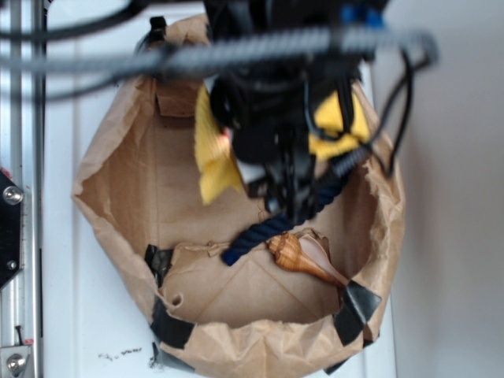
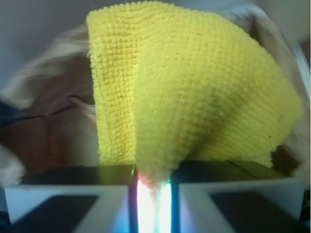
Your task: Grab the yellow cloth.
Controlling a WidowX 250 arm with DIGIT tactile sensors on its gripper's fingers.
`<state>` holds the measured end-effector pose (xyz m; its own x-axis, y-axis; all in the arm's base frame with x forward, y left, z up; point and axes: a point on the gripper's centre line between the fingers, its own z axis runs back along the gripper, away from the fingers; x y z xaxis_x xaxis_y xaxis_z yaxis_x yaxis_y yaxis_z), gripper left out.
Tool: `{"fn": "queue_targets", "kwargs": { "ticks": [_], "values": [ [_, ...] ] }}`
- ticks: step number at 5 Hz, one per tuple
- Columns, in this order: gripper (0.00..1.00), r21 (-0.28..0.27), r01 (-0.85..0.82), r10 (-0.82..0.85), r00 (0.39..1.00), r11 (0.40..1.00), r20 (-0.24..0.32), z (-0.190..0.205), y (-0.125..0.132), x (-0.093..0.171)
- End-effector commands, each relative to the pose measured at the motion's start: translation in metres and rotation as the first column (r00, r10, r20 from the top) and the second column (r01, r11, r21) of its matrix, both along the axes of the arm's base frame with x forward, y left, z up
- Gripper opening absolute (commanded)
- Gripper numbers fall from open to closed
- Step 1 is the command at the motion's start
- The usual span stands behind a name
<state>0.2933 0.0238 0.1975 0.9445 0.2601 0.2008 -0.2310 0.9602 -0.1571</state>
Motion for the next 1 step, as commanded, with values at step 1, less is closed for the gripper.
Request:
{"fn": "queue_targets", "kwargs": {
  "ticks": [1],
  "values": [
    [0.0, 0.067, 0.053, -0.059, 0.994, 0.996, 0.093, 0.017, -0.0127, -0.0001]
  ]
}}
